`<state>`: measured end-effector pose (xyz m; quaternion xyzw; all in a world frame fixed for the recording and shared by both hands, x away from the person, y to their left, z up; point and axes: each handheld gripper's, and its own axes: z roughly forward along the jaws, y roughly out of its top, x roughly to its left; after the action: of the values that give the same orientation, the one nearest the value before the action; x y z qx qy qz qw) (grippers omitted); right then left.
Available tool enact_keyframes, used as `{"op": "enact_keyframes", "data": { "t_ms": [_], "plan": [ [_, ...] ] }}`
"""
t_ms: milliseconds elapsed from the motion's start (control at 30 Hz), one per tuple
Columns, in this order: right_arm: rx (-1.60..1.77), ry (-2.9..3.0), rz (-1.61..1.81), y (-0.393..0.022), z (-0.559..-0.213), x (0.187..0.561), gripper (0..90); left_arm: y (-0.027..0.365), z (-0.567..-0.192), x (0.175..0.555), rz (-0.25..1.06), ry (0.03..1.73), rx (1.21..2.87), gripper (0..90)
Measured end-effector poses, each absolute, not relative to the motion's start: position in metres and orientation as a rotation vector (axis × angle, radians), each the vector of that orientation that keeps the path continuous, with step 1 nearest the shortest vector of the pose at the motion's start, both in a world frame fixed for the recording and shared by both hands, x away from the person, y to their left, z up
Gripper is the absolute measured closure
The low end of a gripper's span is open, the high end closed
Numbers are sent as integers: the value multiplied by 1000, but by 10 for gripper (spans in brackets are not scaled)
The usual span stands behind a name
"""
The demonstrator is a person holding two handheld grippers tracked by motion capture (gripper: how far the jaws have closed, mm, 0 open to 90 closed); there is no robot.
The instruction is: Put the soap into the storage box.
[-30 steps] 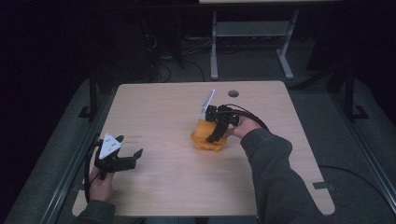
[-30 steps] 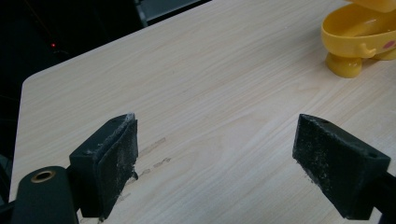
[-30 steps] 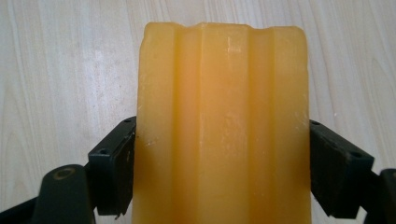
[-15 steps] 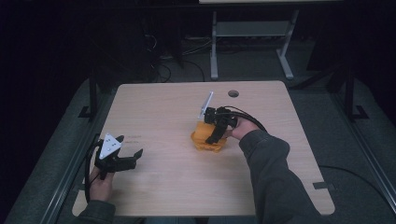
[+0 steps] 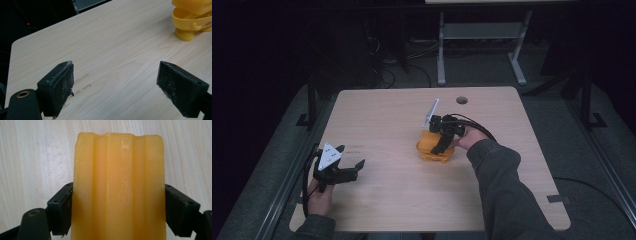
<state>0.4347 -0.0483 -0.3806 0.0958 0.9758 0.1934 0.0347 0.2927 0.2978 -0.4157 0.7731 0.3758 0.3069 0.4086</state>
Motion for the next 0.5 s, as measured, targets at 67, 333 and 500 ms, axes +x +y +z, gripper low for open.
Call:
{"op": "enact_keyframes", "data": {
  "t_ms": [67,333,500],
  "plan": [
    [294,3000,598,-48,-381,435,204,298,-416,293,773,947,1948,135],
    [291,3006,592,-46,-384,435,204,298,-416,293,775,946,1953,134],
    [289,3008,594,-46,-387,435,204,299,-415,293,775,947,1951,134]
  ]
}}
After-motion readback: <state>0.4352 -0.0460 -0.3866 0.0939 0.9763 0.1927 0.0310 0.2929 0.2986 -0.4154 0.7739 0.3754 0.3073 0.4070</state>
